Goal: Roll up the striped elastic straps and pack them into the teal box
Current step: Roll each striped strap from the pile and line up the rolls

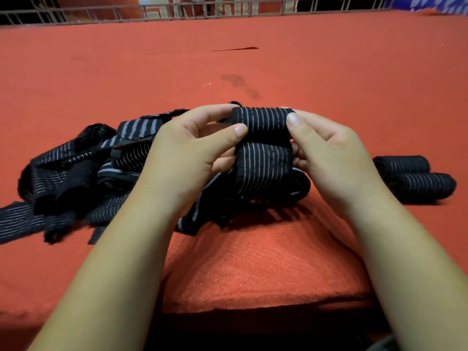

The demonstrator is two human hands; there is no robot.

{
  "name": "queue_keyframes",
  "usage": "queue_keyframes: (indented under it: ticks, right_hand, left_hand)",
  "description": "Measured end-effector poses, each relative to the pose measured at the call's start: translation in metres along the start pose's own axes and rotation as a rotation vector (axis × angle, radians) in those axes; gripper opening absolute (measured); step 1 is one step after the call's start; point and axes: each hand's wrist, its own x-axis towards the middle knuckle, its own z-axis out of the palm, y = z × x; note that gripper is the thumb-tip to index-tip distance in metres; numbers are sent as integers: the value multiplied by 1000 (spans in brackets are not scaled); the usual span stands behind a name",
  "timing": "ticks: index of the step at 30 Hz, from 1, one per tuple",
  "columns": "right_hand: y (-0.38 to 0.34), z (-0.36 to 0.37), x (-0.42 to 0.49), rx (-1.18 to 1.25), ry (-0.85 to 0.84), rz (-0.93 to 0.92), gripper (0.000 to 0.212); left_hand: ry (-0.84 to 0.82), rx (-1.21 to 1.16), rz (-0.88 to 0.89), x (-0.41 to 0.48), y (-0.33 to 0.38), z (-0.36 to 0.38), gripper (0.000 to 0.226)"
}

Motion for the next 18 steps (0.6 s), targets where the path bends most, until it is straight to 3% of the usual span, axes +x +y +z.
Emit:
queue_keyframes:
  ticks: [18]
  right_hand:
    - [3, -3, -1, 84, 53, -120, 31]
  left_hand:
    - [-52, 119, -100, -3, 2, 2, 24]
